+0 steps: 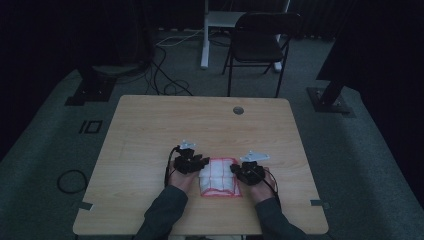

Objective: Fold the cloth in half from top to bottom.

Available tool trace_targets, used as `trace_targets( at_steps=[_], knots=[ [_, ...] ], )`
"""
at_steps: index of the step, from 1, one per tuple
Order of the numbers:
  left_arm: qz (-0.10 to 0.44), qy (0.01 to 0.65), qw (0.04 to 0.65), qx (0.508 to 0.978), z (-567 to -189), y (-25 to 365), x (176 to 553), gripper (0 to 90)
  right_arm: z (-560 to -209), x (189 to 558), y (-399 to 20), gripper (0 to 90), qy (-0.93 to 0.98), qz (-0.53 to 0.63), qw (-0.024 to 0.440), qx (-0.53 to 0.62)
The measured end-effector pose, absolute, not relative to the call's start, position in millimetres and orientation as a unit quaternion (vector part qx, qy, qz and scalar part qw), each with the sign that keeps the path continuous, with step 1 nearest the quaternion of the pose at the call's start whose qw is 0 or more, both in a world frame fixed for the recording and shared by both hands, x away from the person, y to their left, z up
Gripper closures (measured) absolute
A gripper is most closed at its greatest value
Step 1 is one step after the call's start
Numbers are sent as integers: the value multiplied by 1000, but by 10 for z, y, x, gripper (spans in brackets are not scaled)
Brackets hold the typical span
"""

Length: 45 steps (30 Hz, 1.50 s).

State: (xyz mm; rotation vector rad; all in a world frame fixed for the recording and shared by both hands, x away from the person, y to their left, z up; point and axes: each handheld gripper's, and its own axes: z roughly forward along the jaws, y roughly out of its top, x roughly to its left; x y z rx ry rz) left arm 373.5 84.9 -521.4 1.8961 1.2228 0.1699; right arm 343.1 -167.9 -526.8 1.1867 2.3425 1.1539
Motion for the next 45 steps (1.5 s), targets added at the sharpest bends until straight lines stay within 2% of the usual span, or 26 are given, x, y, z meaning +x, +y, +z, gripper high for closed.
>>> trace_targets(
  at_steps=[1,4,9,16,45],
  knots=[
    [70,486,426,760,-5202,844,3721,759,-5262,3425,-1681,826,809,398,137,410],
    [79,474,425,767,-5163,803,3671,807,-5256,3421,-1689,794,807,399,141,412],
    [85,455,438,770,-5079,777,3573,822,-5221,3409,-1748,662,801,405,143,417],
    [89,443,449,771,-5044,773,3428,821,-5173,3431,-1786,595,796,408,146,423],
    [75,429,465,770,-5114,919,2985,797,-5004,3394,-1952,581,775,433,162,432]
  ],
)
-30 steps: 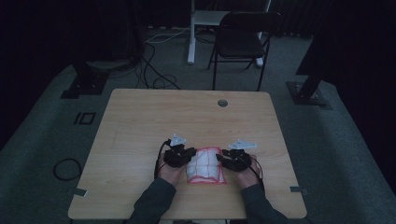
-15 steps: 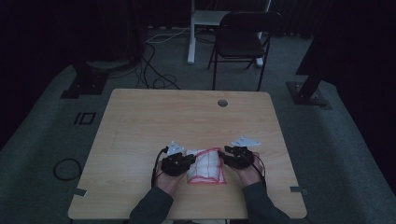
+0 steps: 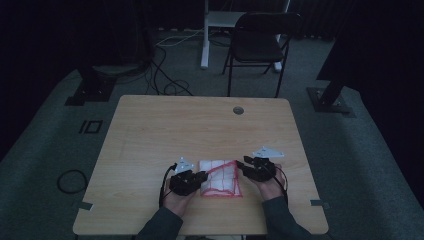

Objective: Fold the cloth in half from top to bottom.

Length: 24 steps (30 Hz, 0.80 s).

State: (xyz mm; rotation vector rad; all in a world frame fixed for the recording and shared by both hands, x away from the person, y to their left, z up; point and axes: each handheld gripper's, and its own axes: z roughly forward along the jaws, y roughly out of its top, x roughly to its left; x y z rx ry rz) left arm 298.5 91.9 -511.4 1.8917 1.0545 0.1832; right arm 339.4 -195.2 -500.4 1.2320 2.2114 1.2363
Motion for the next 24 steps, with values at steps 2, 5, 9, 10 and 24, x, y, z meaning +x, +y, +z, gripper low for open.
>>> trace_targets(
  at_steps=[2,5,9,10,24],
  knots=[
    [73,430,466,770,-5128,928,2965,791,-4999,3391,-1970,581,773,434,163,433],
    [71,432,466,768,-5152,936,2936,789,-5000,3382,-1982,581,772,435,163,434],
    [69,433,464,770,-5191,943,2900,787,-5013,3374,-1987,581,771,436,161,435],
    [67,433,463,770,-5200,945,2893,785,-5016,3372,-1989,582,771,436,161,435],
    [62,432,459,774,-5290,947,2788,760,-5034,3355,-2035,583,766,439,162,440]
  ],
)
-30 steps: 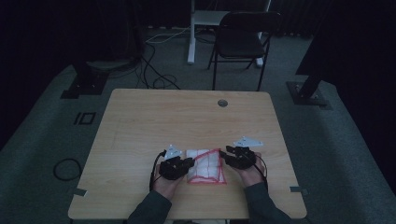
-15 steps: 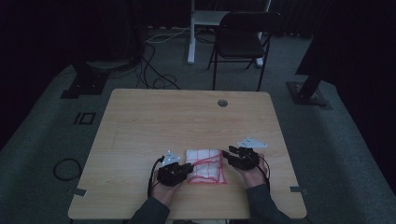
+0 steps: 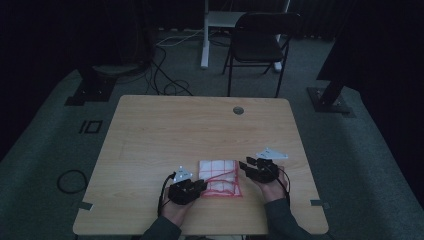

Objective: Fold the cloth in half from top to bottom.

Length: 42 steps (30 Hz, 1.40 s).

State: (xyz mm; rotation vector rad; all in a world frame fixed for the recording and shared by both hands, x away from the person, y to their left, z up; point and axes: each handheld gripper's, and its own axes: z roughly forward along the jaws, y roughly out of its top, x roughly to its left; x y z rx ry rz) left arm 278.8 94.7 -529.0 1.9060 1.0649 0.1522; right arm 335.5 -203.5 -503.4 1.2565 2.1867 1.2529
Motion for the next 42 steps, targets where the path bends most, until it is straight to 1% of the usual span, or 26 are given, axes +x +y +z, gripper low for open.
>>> trace_targets(
  at_steps=[8,17,25,31,42],
  knots=[
    [63,428,455,778,-5327,974,2697,724,-5052,3334,-2043,582,766,439,161,441],
    [87,431,449,778,-5286,1122,2593,664,-5067,3309,-2091,582,763,439,161,447],
    [104,446,455,764,-5225,1280,2634,656,-5083,3273,-2077,578,764,439,160,445],
    [119,459,455,754,-5204,1428,2675,650,-5117,3233,-2148,576,761,436,165,451],
    [135,492,436,742,-5306,1725,2777,630,-5230,3211,-2203,574,762,422,168,462]
  ],
)
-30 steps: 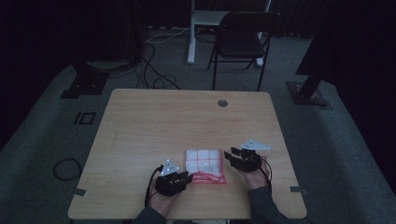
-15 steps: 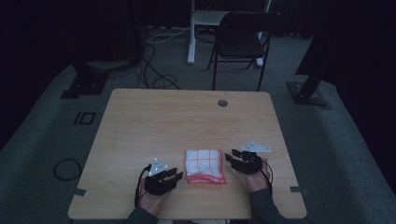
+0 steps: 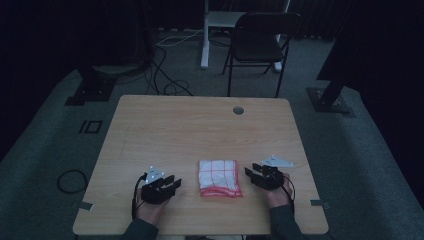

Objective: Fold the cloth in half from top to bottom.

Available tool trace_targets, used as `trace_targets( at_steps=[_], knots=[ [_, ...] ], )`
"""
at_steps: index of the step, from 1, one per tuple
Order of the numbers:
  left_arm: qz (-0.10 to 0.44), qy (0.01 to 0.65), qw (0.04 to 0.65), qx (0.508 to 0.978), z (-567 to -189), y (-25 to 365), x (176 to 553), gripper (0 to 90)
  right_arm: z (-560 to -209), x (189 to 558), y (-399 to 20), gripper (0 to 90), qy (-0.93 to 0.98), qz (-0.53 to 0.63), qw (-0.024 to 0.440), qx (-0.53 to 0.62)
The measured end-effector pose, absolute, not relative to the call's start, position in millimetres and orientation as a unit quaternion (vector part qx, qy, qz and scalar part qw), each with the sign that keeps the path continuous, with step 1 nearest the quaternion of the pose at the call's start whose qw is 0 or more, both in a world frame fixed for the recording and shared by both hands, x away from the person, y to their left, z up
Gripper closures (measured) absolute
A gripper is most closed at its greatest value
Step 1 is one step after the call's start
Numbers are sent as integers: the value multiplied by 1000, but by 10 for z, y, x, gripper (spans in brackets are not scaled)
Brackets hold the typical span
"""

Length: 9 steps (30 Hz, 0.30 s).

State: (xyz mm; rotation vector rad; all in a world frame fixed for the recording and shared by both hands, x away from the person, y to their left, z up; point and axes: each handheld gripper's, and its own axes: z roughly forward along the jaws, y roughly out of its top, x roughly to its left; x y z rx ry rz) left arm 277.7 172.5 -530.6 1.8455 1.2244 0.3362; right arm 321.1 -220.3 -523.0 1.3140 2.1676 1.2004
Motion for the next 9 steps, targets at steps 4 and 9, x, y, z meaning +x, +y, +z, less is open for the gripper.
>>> trace_targets(
  at_steps=[4,9],
  knots=[
    [140,503,433,735,-5320,1804,2800,627,-5265,3218,-2209,573,764,417,167,464],
    [139,516,438,723,-5308,1897,2820,625,-5290,3236,-2233,572,763,414,168,466]
  ],
)
